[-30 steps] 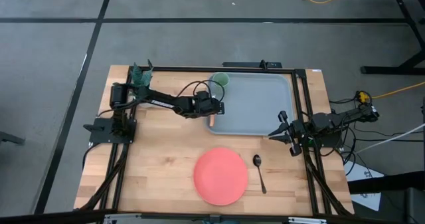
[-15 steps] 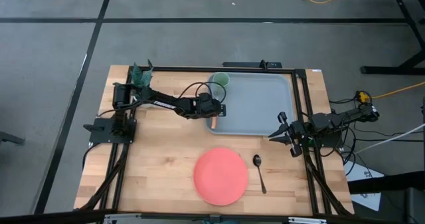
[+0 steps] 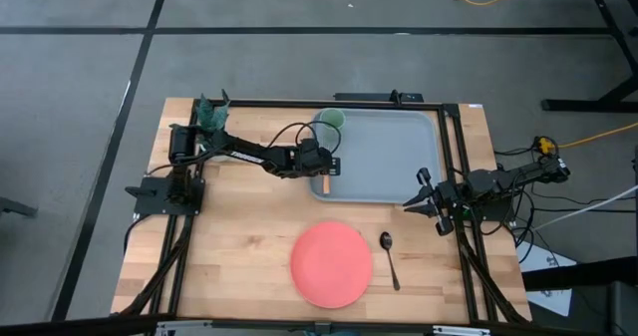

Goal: Pick and place plate/cup/fork/spoon on tray
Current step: Put the black spoon to the bottom right of the blue serving tray

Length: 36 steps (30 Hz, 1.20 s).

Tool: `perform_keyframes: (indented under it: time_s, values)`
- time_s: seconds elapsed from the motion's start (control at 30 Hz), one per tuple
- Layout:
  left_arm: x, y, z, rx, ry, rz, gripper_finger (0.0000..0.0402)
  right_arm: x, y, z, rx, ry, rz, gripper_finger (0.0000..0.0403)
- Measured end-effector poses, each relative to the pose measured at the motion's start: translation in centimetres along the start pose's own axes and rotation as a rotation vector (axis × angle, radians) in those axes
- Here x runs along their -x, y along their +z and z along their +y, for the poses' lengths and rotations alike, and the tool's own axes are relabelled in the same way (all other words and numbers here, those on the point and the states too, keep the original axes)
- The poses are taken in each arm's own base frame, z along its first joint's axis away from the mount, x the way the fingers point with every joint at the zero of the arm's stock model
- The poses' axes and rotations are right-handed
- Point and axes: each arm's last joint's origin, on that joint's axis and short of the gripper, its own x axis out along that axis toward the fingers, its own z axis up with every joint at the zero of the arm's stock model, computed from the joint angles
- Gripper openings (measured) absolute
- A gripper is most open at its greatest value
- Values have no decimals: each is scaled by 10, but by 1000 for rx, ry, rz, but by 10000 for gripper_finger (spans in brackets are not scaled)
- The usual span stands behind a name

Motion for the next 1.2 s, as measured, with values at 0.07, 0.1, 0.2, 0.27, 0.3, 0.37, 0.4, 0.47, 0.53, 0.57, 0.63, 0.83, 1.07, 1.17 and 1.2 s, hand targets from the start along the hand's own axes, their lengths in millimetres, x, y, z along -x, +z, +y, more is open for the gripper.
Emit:
perform_keyframes:
  time_s: [0.07,0.1,0.2,0.27,0.3,0.37,0.4,0.47,0.53,0.57,0.63,0.83,1.07,1.17,1.2]
  values:
    - [0,0,0,-17,-2,-1,77,0,0,0,0,1,0,57]
    - [2,1,-1,-32,-7,-2,77,0,0,0,0,1,0,57]
    - [14,8,-8,-91,-56,-26,78,0,0,0,0,0,0,57]
    - [23,11,-16,-161,-103,-44,79,0,0,0,0,1,0,57]
    - [30,11,-19,-216,-128,-43,79,0,0,0,0,1,0,57]
    - [46,11,-29,-340,-210,-45,78,0,0,0,2,0,0,57]
    - [55,11,-33,-422,-243,-50,77,0,0,0,4,0,1,57]
    - [71,9,-39,-619,-288,-69,76,0,0,0,4,-1,0,57]
    - [82,6,-42,-823,-305,-112,76,0,0,0,4,-1,0,57]
    - [89,5,-43,-905,-302,-127,76,0,0,0,4,-1,0,57]
    - [105,4,-42,-1021,-296,-133,76,0,0,0,3,-1,0,57]
    - [164,-7,-16,-1248,-161,33,76,0,0,0,-63,0,2,57]
    - [213,-20,34,-1403,-75,88,76,0,0,0,-127,-1,3,57]
    - [219,-23,70,-1397,-106,75,76,-1,1,0,-127,-1,-4,57]
    - [219,-23,83,-1389,-115,58,76,-1,2,0,-125,0,-15,57]
